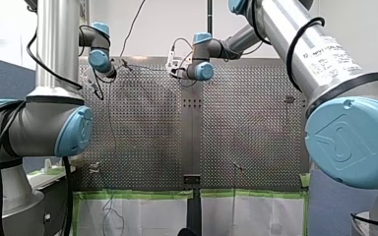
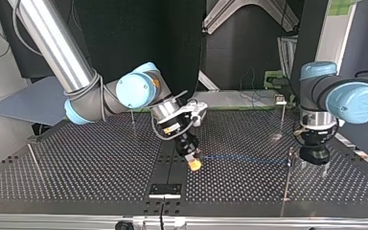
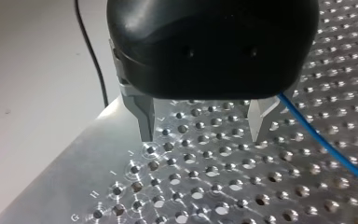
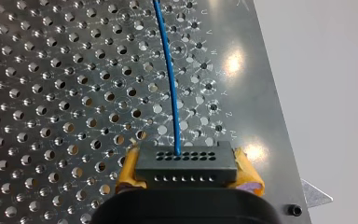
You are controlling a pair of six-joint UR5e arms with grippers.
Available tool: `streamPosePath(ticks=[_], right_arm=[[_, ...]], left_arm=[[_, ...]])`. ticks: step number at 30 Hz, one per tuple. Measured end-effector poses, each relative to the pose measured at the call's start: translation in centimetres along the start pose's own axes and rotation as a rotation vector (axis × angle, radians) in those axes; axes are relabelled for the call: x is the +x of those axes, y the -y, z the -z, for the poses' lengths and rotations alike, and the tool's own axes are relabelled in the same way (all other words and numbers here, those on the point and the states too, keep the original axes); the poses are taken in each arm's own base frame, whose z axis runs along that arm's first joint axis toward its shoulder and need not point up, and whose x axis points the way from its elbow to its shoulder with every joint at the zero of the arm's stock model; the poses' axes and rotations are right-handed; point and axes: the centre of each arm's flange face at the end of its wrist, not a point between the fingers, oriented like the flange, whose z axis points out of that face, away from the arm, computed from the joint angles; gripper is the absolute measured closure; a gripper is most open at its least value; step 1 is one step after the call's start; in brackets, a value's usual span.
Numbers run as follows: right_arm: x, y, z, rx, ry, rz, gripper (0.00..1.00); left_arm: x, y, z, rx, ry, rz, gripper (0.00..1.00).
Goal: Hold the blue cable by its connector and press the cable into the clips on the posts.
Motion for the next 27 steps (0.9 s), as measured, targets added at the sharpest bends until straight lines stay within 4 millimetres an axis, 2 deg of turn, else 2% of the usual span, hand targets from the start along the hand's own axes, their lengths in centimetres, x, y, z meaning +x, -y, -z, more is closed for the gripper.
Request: streamPosePath(ticks=[7,20,27], right_arm=[[0.1,0.0,0.0,-0.001,0.003,-0.001,1.00],[0.2,0.0,0.0,-0.001,0.001,0.000,1.00],[0.2,0.0,0.0,-0.001,0.001,0.000,1.00]], left_arm=[[0.1,-0.3,2.5,-0.012,-0.066,-0.009,0.00],[1.4,-0.1,8.6,0.001,-0.191,-0.034,0.00],[0.8,0.3,10.5,0.013,-0.173,-0.031,0.00]])
